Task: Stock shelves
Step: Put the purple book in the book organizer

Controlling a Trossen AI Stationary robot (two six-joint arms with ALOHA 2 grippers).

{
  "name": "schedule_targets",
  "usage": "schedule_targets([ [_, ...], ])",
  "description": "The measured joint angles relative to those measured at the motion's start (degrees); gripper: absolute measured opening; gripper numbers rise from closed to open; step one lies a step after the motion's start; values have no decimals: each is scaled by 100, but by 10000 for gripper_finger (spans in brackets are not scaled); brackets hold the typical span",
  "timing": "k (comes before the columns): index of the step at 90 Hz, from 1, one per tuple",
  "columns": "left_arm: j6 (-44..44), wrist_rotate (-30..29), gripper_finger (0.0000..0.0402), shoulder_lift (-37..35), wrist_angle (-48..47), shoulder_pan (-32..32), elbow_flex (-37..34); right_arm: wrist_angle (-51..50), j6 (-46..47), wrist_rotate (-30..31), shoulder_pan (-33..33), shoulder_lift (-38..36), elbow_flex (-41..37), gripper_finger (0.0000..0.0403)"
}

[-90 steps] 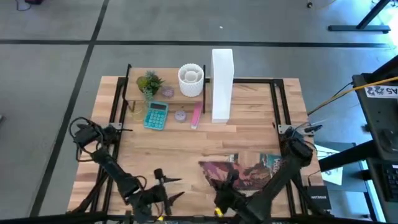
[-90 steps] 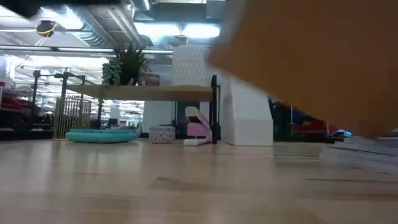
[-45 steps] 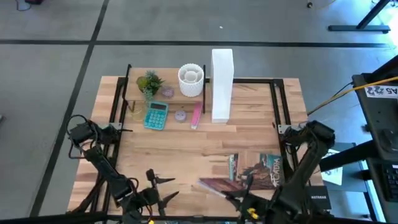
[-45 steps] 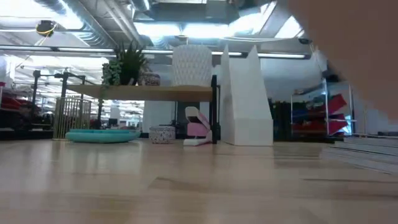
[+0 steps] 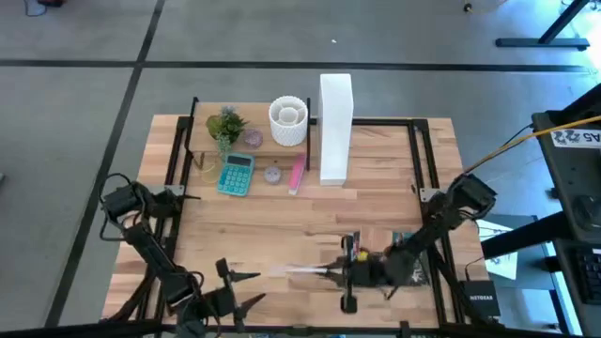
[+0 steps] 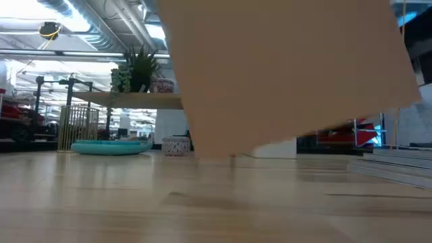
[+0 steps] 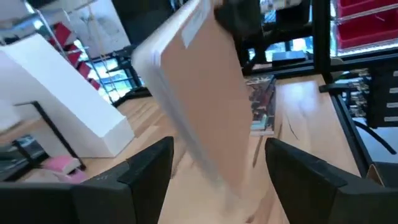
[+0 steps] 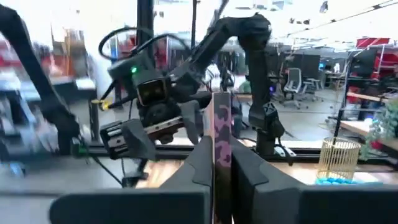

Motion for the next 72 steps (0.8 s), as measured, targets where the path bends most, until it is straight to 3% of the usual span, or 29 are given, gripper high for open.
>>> schedule_targets([
  [11,-138,-36,237,0,-4,23,0,394,161,-34,-29,100,-298,0],
  [31,-303,119,237,0,-3,171,0,186,544,-33,-18,289,-364,3],
  [48,-463,596,237,0,-3,278,0,-243,849,-51,-15,303,-368,28],
  [72,-612,1748,237,10,-7,581,0,-1301,1618,-499,-15,322,-377,40],
])
